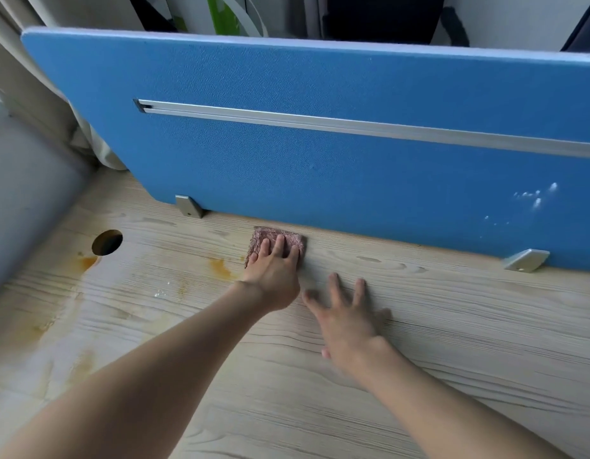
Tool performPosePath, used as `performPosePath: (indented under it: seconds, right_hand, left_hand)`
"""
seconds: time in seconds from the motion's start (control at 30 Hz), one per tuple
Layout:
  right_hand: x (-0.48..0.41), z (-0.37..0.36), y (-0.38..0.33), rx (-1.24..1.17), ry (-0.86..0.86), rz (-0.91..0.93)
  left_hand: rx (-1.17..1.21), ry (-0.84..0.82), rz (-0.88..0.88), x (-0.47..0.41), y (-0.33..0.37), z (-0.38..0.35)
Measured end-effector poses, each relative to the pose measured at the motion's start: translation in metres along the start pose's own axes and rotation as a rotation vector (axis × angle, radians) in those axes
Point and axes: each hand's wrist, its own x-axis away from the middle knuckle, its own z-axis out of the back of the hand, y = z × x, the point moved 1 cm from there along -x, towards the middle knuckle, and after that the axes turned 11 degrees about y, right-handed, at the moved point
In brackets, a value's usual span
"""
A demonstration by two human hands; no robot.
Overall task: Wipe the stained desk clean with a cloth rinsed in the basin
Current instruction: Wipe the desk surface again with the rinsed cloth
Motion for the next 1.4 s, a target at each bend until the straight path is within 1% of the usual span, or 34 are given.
performPosePath:
  seconds: [0.2,0.3,0.37,0.5,0.6,0.73,0.9,1.07,1.23,1.33,1.4]
  right_hand:
    - [0.004,0.007,-0.006,-0.081,-0.050,-0.016]
    - [0.001,-0.016,-0.022,-0.027,-0.041,0.025]
    - [-0.007,-0.030,-0.027,0.039,0.006,0.051]
    - [-0.016,-0.034,-0.031,0.008,0.000,0.022]
    - [-0.013,-0.032,-0.032,0.006,0.007,0.010]
    - [-0.002,-0.017,-0.029,-0.014,-0.036,-0.036]
    - [0.004,-0.007,-0.030,-0.045,-0.068,-0.045]
    - [0.004,-0.008,-0.030,-0.020,-0.056,-0.040]
    - [0.006,-0.006,-0.029,-0.062,-0.048,-0.053]
    - [0.018,-0.009,-0.032,-0.078,-0.004,-0.031]
    - [0.026,-0.014,-0.039,-0.089,-0.028,0.012]
  left_hand:
    - [-0.037,-0.020,-0.087,0.027,-0.010,-0.008]
    - [-0.008,-0.016,-0.038,0.017,-0.015,-0.002]
    - [-0.007,-0.003,-0.024,0.015,-0.011,-0.003]
    - [-0.040,-0.021,-0.087,0.036,-0.011,-0.012]
    - [-0.037,-0.015,-0.093,0.034,-0.016,-0.007]
    - [-0.011,-0.001,-0.045,0.027,-0.014,-0.001]
    - [-0.043,0.000,-0.100,0.053,-0.018,-0.016]
    - [-0.049,0.026,-0.042,0.027,-0.031,-0.011]
    - [-0.072,0.013,-0.100,0.060,-0.024,-0.023]
    - [-0.027,0.011,-0.044,0.057,-0.027,-0.019]
    - [-0.014,0.029,-0.005,0.051,-0.025,-0.015]
